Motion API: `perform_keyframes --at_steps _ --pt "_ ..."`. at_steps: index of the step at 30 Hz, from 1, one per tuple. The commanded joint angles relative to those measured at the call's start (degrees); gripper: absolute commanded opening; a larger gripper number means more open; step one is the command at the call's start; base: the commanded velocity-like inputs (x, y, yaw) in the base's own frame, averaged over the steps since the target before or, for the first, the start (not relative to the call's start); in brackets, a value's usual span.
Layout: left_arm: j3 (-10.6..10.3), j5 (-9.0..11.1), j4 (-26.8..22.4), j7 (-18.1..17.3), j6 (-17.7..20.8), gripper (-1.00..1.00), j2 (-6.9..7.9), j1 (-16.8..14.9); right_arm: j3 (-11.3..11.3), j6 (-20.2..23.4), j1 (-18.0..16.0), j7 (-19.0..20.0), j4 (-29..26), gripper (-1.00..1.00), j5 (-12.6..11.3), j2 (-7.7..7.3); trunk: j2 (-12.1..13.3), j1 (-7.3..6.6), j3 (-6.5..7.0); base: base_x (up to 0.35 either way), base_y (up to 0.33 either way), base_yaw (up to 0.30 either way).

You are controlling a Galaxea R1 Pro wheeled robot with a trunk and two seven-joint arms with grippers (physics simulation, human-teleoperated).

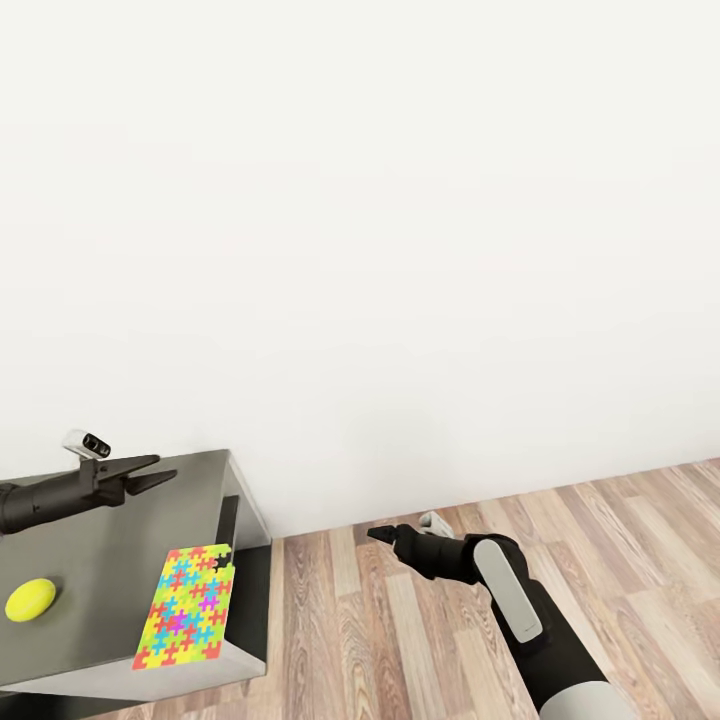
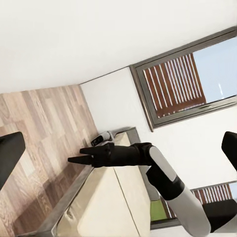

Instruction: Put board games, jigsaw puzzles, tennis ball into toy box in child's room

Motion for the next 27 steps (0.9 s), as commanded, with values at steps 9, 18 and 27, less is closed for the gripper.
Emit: perform_keyframes --at_steps 9,18,27 --pt "0.07 0.01 0.05 -0.26 0.56 1.0 0.02 -0.03 -0.07 0.07 0.03 -0.01 -0.22 1.0 -0.11 -0.07 -0.11 0.03 0.48 0.0 0.0 0.079" --pt "0.14 0.0 0.06 -0.26 0.48 1.0 0.02 -0.03 -0.38 0.09 0.03 0.02 -0.04 1.0 -0.2 -0.1 -0.11 0.03 0.61 0.0 0.0 0.034" --pt "0.07 0.0 0.06 -0.26 0.47 1.0 -0.05 -0.03 -0.46 -0.01 0.03 0.09 -0.03 1.0 -0.2 -0.09 -0.11 0.03 0.62 0.0 0.0 0.001"
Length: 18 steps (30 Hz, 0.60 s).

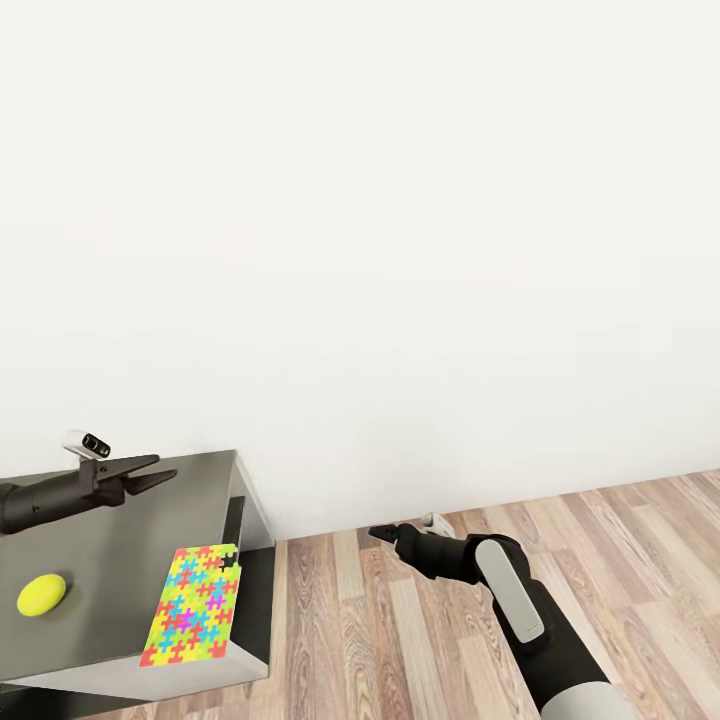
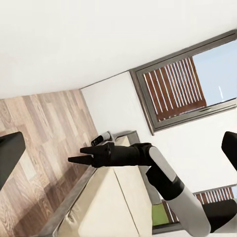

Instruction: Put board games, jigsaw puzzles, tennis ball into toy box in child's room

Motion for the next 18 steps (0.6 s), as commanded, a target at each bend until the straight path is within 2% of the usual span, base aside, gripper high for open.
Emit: perform_keyframes --at_steps 1,8,18 --pt "-0.03 0.03 0.0 -0.18 0.61 1.0 0.02 -0.04 -0.03 0.2 -0.04 -0.07 -0.04 1.0 -0.04 0.02 -0.11 0.03 -0.1 0.0 0.0 0.0" --pt "-0.04 0.03 0.0 -0.18 0.61 1.0 0.01 -0.04 -0.03 0.09 -0.04 -0.07 0.02 1.0 -0.04 0.04 -0.11 0.03 -0.1 0.0 0.044 0.0" --pt "-0.04 0.03 0.0 -0.18 0.53 1.0 0.0 -0.04 0.07 0.0 -0.04 -0.06 0.05 1.0 -0.08 0.08 -0.11 0.03 -0.1 0.0 0.183 0.0"
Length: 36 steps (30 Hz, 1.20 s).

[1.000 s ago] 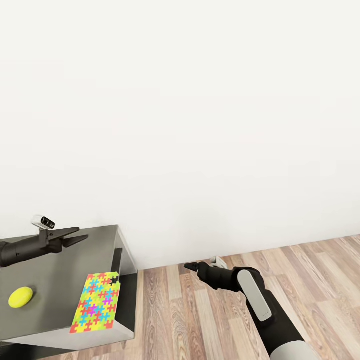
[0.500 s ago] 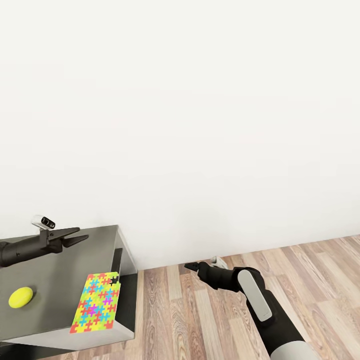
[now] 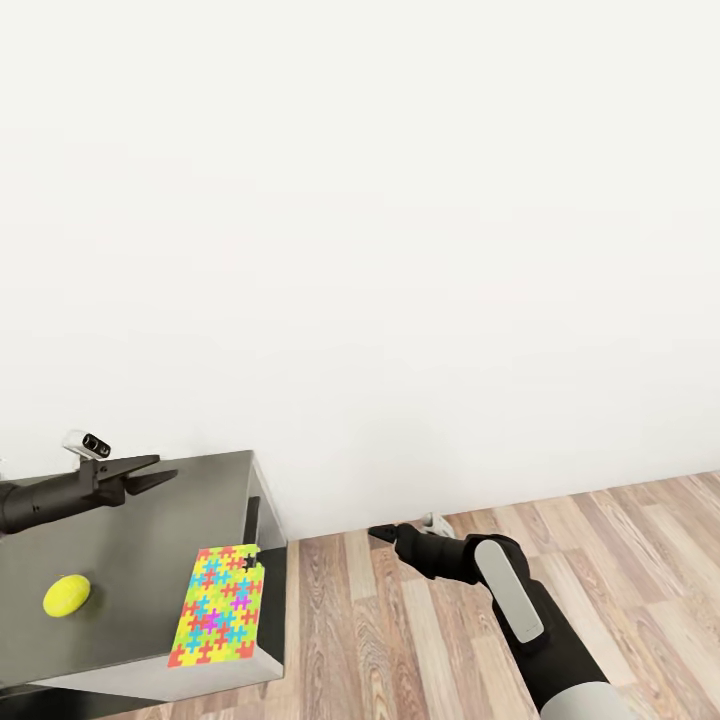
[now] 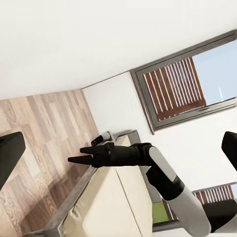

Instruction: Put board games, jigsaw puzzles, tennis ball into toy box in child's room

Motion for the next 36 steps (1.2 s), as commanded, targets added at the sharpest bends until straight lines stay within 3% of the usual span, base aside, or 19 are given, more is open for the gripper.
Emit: perform_keyframes --at_steps 1,12,21,36 --pt "-0.03 0.05 0.0 -0.18 0.6 1.0 0.03 -0.03 -0.02 0.22 -0.04 -0.08 -0.05 1.0 -0.04 0.03 -0.11 0.03 -0.1 0.0 0.151 0.0" --pt "-0.03 0.05 0.01 -0.18 0.6 1.0 0.03 -0.03 0.24 0.25 -0.04 -0.08 -0.04 1.0 0.01 0.06 -0.11 0.03 -0.1 0.0 0.248 0.0" --pt "-0.03 0.09 0.01 -0.18 0.6 1.0 0.03 -0.03 0.3 0.7 -0.08 0.32 -0.04 1.0 -0.03 0.0 -0.11 0.03 -0.1 0.0 0.055 0.0" --pt "0.01 0.09 -0.08 -0.21 0.6 1.0 0.03 0.0 0.23 0.9 -0.05 6.58 -0.13 1.0 0.02 -0.88 -0.11 0.03 -0.1 0.0 0.002 0.0"
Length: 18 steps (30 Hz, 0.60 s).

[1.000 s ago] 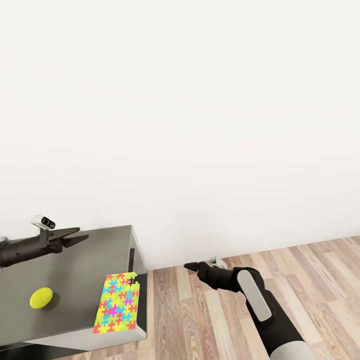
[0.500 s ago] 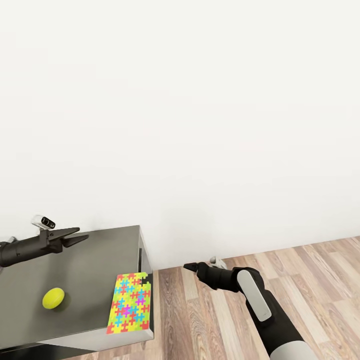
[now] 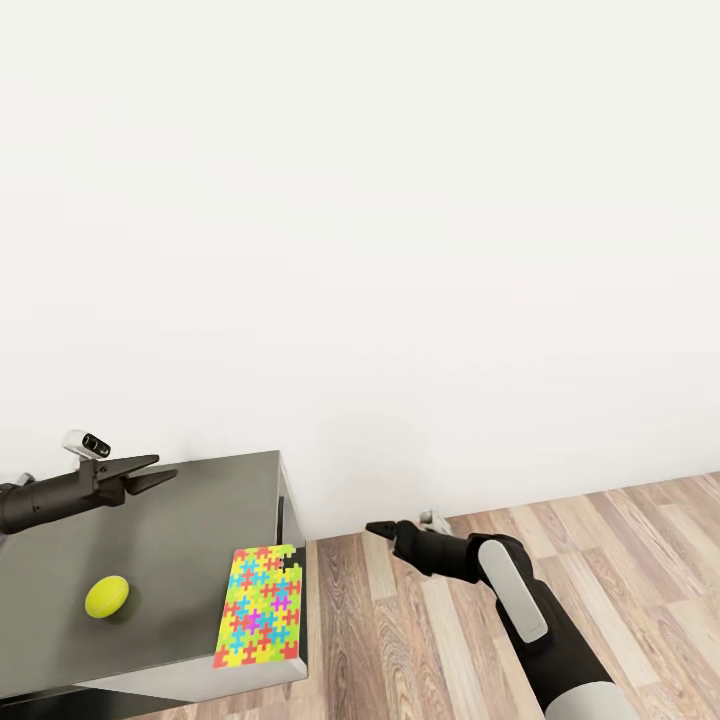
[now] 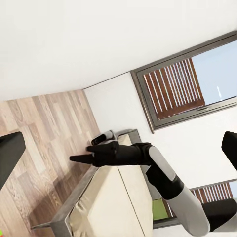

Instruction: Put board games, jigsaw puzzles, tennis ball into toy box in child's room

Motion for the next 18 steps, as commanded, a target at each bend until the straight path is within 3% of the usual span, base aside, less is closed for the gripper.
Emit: perform_keyframes --at_steps 1,9,18 --pt "-0.04 0.04 0.0 -0.2 0.61 1.0 0.02 -0.04 -0.02 0.22 -0.04 0.81 -0.1 1.0 0.62 0.0 -0.11 0.03 -0.1 0.0 0.0 0.0" --pt "0.02 0.07 -0.07 -0.24 0.61 1.0 0.02 -0.03 0.25 0.16 0.11 3.87 -0.7 1.0 0.72 -0.06 -0.11 0.03 -0.1 0.0 0.0 0.0" --pt "0.02 0.07 -0.07 -0.25 0.61 1.0 0.02 -0.02 0.26 0.08 0.29 4.95 -0.8 1.0 0.76 -0.09 -3.72 2.01 -1.71 0.0 0.0 0.0"
